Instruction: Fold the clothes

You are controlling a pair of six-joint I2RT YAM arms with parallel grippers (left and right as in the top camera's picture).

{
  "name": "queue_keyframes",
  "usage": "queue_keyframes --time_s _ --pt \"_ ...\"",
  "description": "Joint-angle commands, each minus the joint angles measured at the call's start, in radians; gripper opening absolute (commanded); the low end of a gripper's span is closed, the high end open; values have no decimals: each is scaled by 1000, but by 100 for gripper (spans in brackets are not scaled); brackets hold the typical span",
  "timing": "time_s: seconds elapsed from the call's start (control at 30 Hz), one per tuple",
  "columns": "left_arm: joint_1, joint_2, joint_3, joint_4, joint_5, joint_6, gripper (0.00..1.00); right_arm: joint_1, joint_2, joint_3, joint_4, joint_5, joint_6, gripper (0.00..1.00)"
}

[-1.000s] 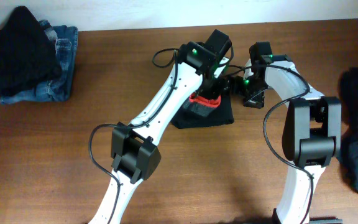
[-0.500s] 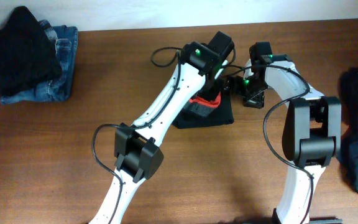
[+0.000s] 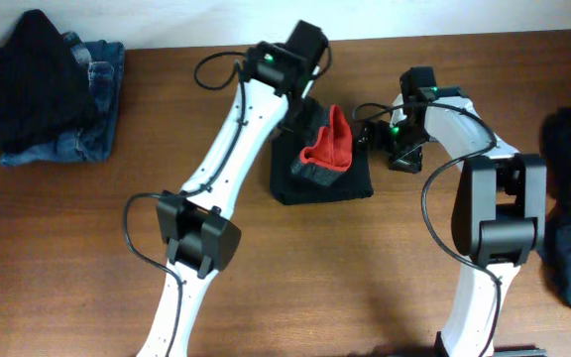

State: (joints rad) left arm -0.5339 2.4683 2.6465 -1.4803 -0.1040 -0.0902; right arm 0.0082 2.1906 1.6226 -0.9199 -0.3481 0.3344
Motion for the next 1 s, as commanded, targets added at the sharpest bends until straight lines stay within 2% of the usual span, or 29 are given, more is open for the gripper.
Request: queue_keyframes --time_s 0.0,0.13,0.4,0.67,0.73,0.8,0.87,0.97 --pt "-6 46 15 12 86 39 85 -80 95 -29 -71 -12 14 99" --pt "-6 57 13 37 160 39 85 -182 64 -7 -123 -12 5 99" --pt "-9 109 13 59 225 38 85 -354 42 -7 -206 -19 -120 99" --pt "-19 177 13 59 224 38 84 -408 42 -7 -239 -19 -174 99" --pt "-21 178 13 58 224 38 79 -408 42 -7 -236 -19 -174 99" --pt "-22 178 13 56 224 38 66 -407 42 -7 -232 -19 -174 99" --pt "-23 178 13 53 224 38 59 -407 42 -7 -229 -19 -174 99" --pt "-29 178 13 44 224 38 43 -407 42 -7 -226 -18 -174 99"
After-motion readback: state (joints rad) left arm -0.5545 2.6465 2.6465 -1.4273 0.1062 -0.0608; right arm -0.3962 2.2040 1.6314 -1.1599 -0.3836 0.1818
